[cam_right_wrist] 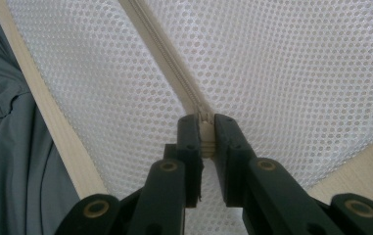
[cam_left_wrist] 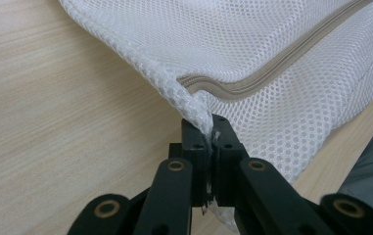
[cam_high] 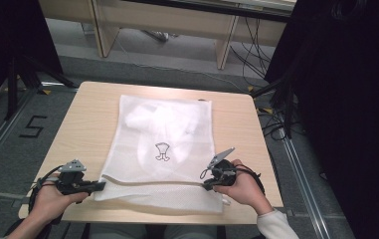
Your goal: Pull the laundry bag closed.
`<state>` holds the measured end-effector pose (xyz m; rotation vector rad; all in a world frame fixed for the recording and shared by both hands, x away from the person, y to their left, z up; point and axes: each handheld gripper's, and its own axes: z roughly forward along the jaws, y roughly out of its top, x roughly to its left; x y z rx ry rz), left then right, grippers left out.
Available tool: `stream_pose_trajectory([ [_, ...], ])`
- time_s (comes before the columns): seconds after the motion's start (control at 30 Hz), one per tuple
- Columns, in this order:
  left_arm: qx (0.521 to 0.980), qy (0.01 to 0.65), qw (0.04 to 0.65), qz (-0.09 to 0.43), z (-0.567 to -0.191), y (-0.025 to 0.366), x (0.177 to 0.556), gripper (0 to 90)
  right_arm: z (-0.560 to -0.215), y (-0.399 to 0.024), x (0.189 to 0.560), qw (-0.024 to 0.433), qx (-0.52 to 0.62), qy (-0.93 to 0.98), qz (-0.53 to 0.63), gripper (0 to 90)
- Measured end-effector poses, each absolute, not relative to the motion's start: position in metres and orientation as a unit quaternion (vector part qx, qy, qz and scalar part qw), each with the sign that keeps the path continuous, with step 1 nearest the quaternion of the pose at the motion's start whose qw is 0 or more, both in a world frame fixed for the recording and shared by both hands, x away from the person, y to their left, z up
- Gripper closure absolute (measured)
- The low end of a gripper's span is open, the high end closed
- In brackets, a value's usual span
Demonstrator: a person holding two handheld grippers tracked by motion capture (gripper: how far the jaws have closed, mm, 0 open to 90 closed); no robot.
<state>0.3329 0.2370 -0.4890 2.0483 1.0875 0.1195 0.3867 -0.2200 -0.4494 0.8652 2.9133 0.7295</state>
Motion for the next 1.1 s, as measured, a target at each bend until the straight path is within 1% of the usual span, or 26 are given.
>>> stream_pose_trajectory([
  [0.07, 0.809, 0.43, 0.398, 0.051, -0.489, 0.237, 0.333, 86.2, -0.449, -0.221, 0.387, 0.006, 0.277, 0.932, 0.234, 82.6],
  [0.13, 0.79, 0.444, 0.419, 0.053, -0.491, 0.233, 0.332, 86.2, -0.449, -0.221, 0.387, 0.01, 0.279, 0.931, 0.235, 82.6],
  [0.17, 0.808, 0.432, 0.397, 0.052, -0.489, 0.237, 0.332, 86.2, -0.449, -0.222, 0.387, 0.007, 0.279, 0.931, 0.236, 82.6],
  [0.2, 0.809, 0.43, 0.398, 0.049, -0.489, 0.237, 0.333, 86.2, -0.449, -0.222, 0.387, 0.007, 0.279, 0.931, 0.234, 82.7],
  [0.27, 0.796, 0.443, 0.41, 0.049, -0.49, 0.235, 0.332, 86.2, -0.449, -0.223, 0.387, 0.01, 0.281, 0.931, 0.231, 82.7],
  [0.3, 0.796, 0.442, 0.411, 0.047, -0.49, 0.235, 0.332, 86.2, -0.449, -0.224, 0.385, 0.006, 0.294, 0.929, 0.227, 82.7],
  [0.37, 0.793, 0.444, 0.415, 0.053, -0.491, 0.234, 0.332, 86.2, -0.45, -0.227, 0.387, 0.011, 0.284, 0.931, 0.23, 82.7],
  [0.4, 0.8, 0.438, 0.407, 0.051, -0.49, 0.235, 0.332, 86.2, -0.45, -0.228, 0.386, 0.01, 0.289, 0.929, 0.229, 82.7],
  [0.67, 0.796, 0.443, 0.41, 0.049, -0.49, 0.235, 0.332, 86.2, -0.45, -0.232, 0.386, 0.01, 0.296, 0.929, 0.223, 82.6],
  [0.7, 0.791, 0.444, 0.417, 0.052, -0.491, 0.234, 0.332, 86.2, -0.45, -0.232, 0.385, 0.008, 0.296, 0.929, 0.222, 82.6],
  [0.77, 0.795, 0.445, 0.41, 0.052, -0.49, 0.234, 0.332, 86.2, -0.451, -0.231, 0.385, 0.01, 0.296, 0.929, 0.221, 82.7],
  [1.1, 0.795, 0.444, 0.409, 0.052, -0.49, 0.234, 0.332, 86.2, -0.45, -0.237, 0.386, 0.006, 0.3, 0.929, 0.219, 82.6],
])
